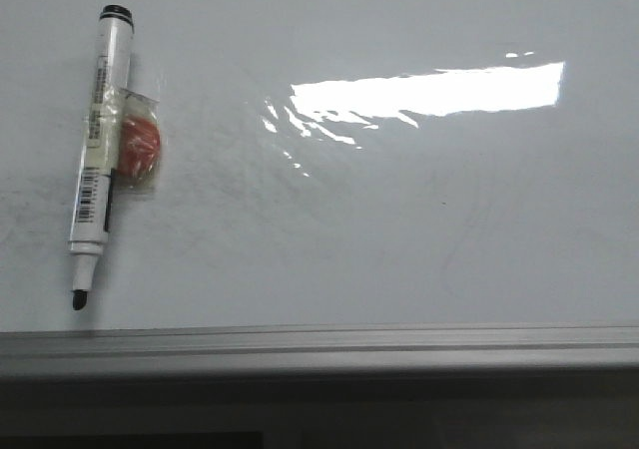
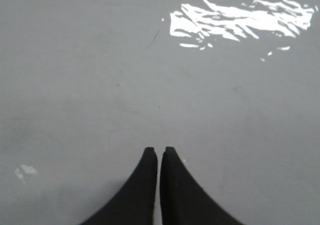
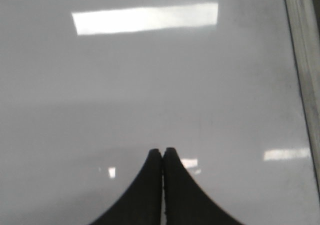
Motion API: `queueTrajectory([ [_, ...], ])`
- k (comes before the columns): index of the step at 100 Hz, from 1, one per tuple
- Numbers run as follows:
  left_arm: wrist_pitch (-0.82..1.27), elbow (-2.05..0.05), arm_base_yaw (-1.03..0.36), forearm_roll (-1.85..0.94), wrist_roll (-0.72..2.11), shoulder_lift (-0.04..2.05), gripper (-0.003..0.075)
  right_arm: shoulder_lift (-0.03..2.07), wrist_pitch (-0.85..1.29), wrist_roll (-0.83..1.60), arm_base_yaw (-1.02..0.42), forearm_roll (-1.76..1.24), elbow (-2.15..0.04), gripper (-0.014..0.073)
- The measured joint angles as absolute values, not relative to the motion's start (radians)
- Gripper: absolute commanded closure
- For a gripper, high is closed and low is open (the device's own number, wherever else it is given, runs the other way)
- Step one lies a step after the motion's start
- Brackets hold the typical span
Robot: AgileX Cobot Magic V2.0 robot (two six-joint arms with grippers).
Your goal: Write number 9 on whiteboard
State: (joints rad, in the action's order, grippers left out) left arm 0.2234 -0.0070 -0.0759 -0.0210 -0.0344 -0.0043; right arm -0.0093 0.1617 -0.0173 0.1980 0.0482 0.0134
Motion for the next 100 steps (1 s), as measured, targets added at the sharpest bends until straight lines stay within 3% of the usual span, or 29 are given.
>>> queueTrajectory([
  [20,0.170,-0.007,-0.076,-0.038,-0.034,-0.004,0.0741,-0.009,0.041,-0.017,0.198,-0.045,0.013,0.0657],
  [41,0.157,-0.009,-0.076,-0.057,-0.034,-0.004,0.0741,-0.009,0.161,-0.019,0.167,-0.156,-0.001,0.0657],
  [65,0.268,-0.100,-0.076,-0.059,-0.034,0.000,0.0741,0.045,0.249,0.005,0.038,-0.165,-0.095,0.0657],
  [100,0.271,-0.196,-0.076,-0.125,-0.034,0.041,0.0720,0.214,0.325,0.042,-0.188,-0.165,-0.242,0.0657],
])
